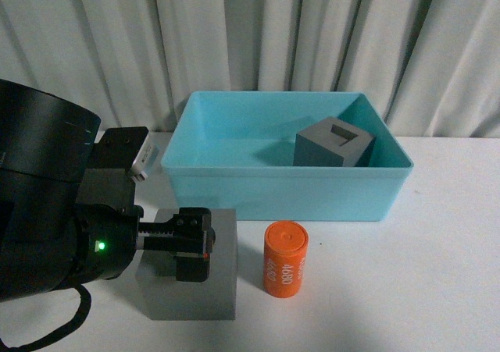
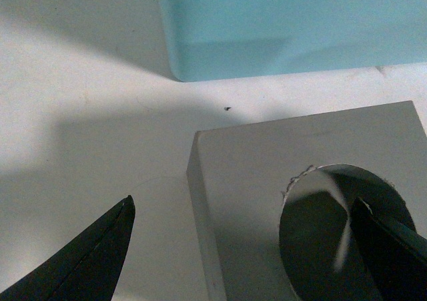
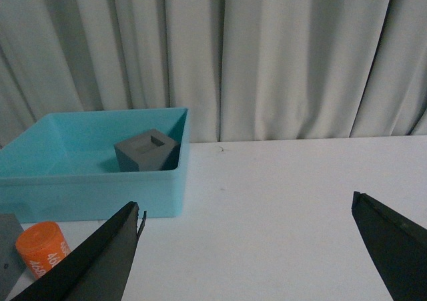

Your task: Place gray and orange parts in blue box

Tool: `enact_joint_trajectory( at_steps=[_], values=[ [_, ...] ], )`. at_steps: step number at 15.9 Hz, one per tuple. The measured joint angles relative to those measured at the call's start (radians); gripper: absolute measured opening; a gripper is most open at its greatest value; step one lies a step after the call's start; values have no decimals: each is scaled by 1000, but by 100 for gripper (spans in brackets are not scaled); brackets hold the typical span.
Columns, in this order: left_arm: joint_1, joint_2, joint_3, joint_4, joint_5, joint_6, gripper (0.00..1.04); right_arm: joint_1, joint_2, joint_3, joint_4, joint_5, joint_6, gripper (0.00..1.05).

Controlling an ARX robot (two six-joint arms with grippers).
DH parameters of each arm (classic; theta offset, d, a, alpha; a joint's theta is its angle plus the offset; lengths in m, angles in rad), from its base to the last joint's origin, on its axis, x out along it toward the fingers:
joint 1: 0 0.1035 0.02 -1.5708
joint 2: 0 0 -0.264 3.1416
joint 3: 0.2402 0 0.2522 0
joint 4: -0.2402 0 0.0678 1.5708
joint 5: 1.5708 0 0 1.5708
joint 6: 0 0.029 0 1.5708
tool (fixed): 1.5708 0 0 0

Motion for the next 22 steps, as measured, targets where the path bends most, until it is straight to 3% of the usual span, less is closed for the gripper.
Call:
enact_joint_trajectory(
  at_steps=[4, 9, 11, 19, 22],
  values=[
    [6, 0, 0, 0, 2, 9, 92, 0, 0, 0, 0, 0, 0, 98],
    [16, -21, -18, -2, 22, 14, 40, 0, 0, 0, 0, 0, 0, 98],
    [28, -53, -23, -37, 22, 13, 24, 0, 0, 0, 0, 0, 0, 98],
    [146, -491, 38, -294, -8, -93, 20, 0, 0, 0, 0, 0, 0, 98],
    [115, -359, 234, -280, -14, -83, 20, 0, 0, 0, 0, 0, 0, 98]
  ],
)
